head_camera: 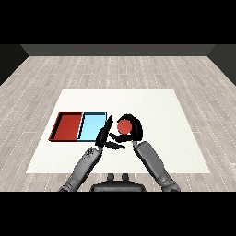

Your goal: Pick the red can and put it in the red box

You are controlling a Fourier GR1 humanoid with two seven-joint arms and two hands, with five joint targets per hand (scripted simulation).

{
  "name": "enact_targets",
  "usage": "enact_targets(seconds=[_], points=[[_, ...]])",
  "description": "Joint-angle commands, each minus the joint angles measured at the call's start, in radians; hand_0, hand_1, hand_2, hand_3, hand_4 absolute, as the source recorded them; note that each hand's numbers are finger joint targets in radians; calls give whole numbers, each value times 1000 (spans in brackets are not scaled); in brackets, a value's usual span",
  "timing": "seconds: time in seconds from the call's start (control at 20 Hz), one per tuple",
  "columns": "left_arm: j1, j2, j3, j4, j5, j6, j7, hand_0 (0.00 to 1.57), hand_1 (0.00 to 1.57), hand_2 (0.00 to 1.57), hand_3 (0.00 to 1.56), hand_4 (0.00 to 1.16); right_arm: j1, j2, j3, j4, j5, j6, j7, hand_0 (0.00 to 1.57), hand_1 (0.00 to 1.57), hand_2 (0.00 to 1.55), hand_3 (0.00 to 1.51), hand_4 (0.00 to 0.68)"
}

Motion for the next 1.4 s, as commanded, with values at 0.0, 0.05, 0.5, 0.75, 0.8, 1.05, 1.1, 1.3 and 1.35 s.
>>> enact_targets(seconds=[0.0, 0.05, 0.5, 0.75, 0.8, 1.05, 1.1, 1.3, 1.35], points=[[-41, 0, -53, 74, 71, 35, -72, 0, 0, 0, 0, 0, 28, 2, 58, 4, -47, -42, -62, 1442, 1442, 1431, 1392, 661], [-33, 0, -97, 8, 51, 80, -7, 0, 0, 0, 0, 0, -1, 2, -3, 37, -49, 27, -48, 1440, 1440, 1431, 1398, 658], [-97, 0, -101, 132, 158, 56, -83, 0, 0, 0, 0, 0, -43, 2, 80, -42, -108, -56, 24, 1507, 1507, 1450, 1417, 652], [-74, 0, -100, 114, 136, 41, -93, 0, 0, 0, 0, 0, -56, 2, 150, 64, -136, -112, -84, 1524, 1524, 1454, 1402, 648], [-82, 0, -64, 78, 121, 10, -70, 0, 0, 0, 0, 0, -22, 1, 119, 9, -97, -84, -44, 1521, 1521, 1456, 1403, 648], [-132, 0, -96, 138, 137, 220, -65, 0, 0, 0, 0, 821, -1, 1, 186, 49, -124, -105, -104, 1534, 1534, 1468, 1405, 649], [-101, 0, -113, 73, 207, 257, -42, 374, 374, 719, 567, 911, -75, 1, 124, 83, -147, -96, -90, 1544, 1544, 1467, 1404, 651], [-132, 0, -118, 122, 209, 317, -47, 1571, 1571, 1561, 1478, 1121, -100, 1, 226, 58, -150, -202, -69, 1498, 1498, 1449, 1391, 652], [-139, 0, -78, 139, 202, 267, -34, 1571, 1571, 1561, 1475, 1120, -77, 1, 166, 60, -147, -144, -82, 1494, 1494, 1448, 1391, 654]])
